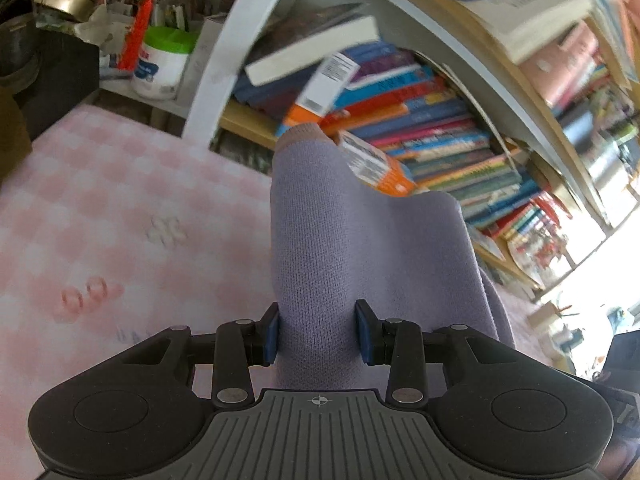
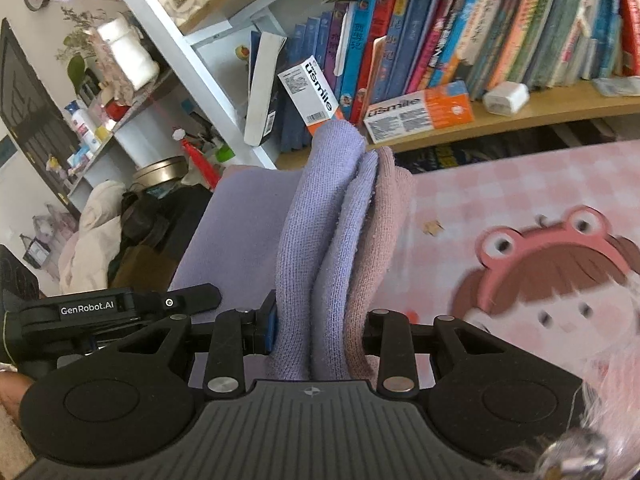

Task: Fold clothes

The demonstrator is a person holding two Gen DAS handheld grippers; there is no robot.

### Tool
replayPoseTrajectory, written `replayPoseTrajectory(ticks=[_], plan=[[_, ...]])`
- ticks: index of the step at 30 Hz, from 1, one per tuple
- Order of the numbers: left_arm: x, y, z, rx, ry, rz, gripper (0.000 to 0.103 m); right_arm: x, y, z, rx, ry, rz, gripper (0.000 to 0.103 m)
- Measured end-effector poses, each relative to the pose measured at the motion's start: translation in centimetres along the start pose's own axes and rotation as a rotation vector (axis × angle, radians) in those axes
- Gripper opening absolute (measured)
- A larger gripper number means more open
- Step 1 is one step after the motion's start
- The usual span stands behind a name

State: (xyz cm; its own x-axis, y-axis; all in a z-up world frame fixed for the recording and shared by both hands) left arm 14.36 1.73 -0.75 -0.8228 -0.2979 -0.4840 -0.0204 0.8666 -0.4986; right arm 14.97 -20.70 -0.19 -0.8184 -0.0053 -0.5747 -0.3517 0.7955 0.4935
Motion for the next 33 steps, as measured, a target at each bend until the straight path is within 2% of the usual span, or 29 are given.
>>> replayPoseTrajectory(ticks=[9,15,19,22,24,28,31,33], plan=[[-5.6,4.2,4.5,-0.019,0.023,-0.013,0.036,-4.5,-1.1,7.6,0.008,0.01,0.047,0.029],[-6.8,5.4,7.1,-0.044,0.042,-0.012,0.036,-5.0,-2.8,10.8,0.04,0.009,0.084,0.03],[-6.5,6.4,7.8,-0.045,0.047,-0.023,0.043,-4.5,-3.6,11.8,0.059,0.018,0.106,0.034],[-6.3,6.6,7.8,-0.04,0.047,-0.024,0.046,-4.4,-3.9,11.9,0.063,0.019,0.116,0.042],[-6.4,6.4,7.5,-0.062,0.037,-0.016,0.048,-4.5,-3.9,11.7,0.084,0.018,0.112,0.048],[-6.5,5.7,6.5,-0.126,0.005,0.02,0.049,-4.8,-3.6,10.5,0.169,0.008,0.067,0.065],[-6.2,4.8,4.9,-0.171,-0.035,0.061,0.057,-5.0,-3.3,9.2,0.244,0.0,0.05,0.076],[-5.7,3.9,3.7,-0.184,-0.066,0.093,0.061,-4.8,-3.2,8.0,0.283,-0.015,0.062,0.078]])
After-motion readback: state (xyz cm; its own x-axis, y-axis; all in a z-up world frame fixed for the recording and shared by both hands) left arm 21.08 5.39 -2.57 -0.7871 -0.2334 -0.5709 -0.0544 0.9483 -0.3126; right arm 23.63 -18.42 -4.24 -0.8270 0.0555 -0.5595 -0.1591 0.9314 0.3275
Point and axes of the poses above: each gripper's, at about its wrist camera, not at the fingertips, and z roughly the way its jaws point, y to its left, x to its underside, the point moved 5 cm from there along z, roughly the way its jaws point, and after that the axes turned 11 degrees about y, right-handed, at the moved point
